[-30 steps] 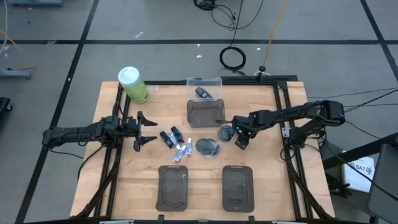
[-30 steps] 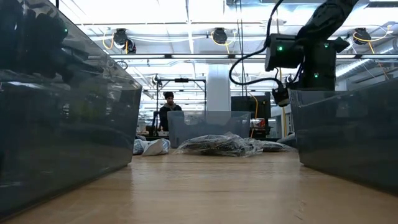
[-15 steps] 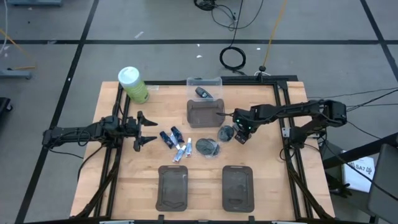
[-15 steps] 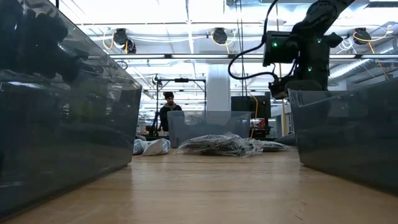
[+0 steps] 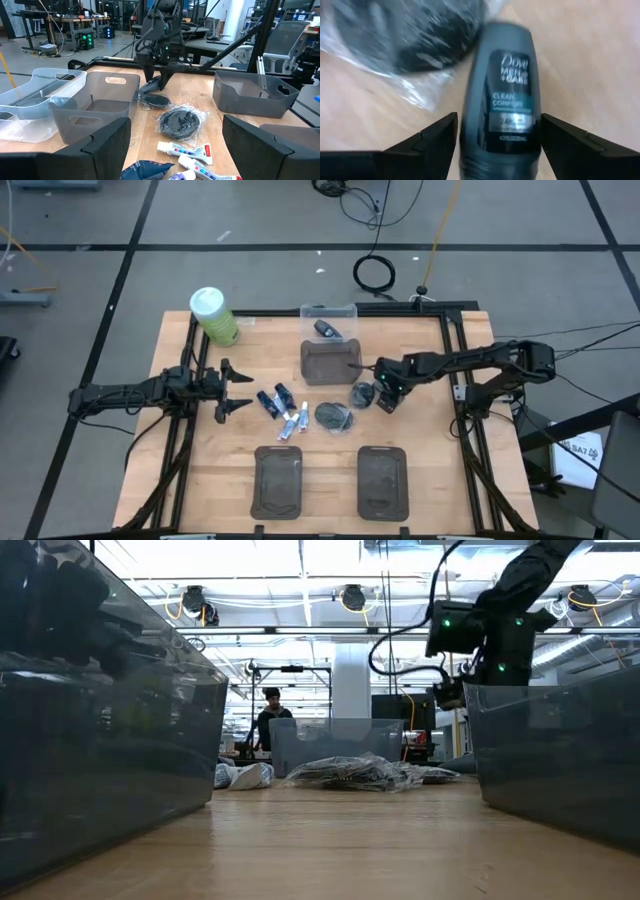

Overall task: Pick & Place Travel size toiletries
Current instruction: Put the black deodorant into the transparent bin

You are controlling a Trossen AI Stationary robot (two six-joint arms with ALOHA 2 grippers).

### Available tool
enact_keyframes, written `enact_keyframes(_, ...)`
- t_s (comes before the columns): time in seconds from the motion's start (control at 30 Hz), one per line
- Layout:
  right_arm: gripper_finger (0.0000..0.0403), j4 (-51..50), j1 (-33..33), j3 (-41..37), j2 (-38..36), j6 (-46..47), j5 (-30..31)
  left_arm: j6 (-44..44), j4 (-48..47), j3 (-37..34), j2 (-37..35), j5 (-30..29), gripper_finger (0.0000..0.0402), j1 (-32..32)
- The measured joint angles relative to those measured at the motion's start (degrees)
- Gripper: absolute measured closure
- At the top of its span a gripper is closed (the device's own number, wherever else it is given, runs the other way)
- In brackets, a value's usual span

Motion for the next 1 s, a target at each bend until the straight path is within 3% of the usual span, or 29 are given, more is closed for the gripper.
enact_keyframes(0.13, 0.0140, -0.73, 0.00, -1.24, -0.10, 1.03, 1.00, 0.00, 0.01, 0.00, 0.00, 0.00, 0.0096, 0.00)
enact_keyframes(0.4, 0.0140, -11.84, 0.09, -1.25, -0.50, 7.62, 0.64, 0.00, 0.00, -0.01, 0.01, -0.01, 0.0096, -0.01)
enact_keyframes(0.63, 0.0140, -14.97, 0.11, -1.33, -2.55, 7.35, -2.51, 0.00, 0.00, -0.02, 0.00, 0.00, 0.0096, 0.00)
enact_keyframes(1.0, 0.0140, -5.32, 0.13, -0.06, -7.32, 1.75, -1.99, 0.00, 0.03, 0.00, 0.00, -0.01, 0.0096, -0.02)
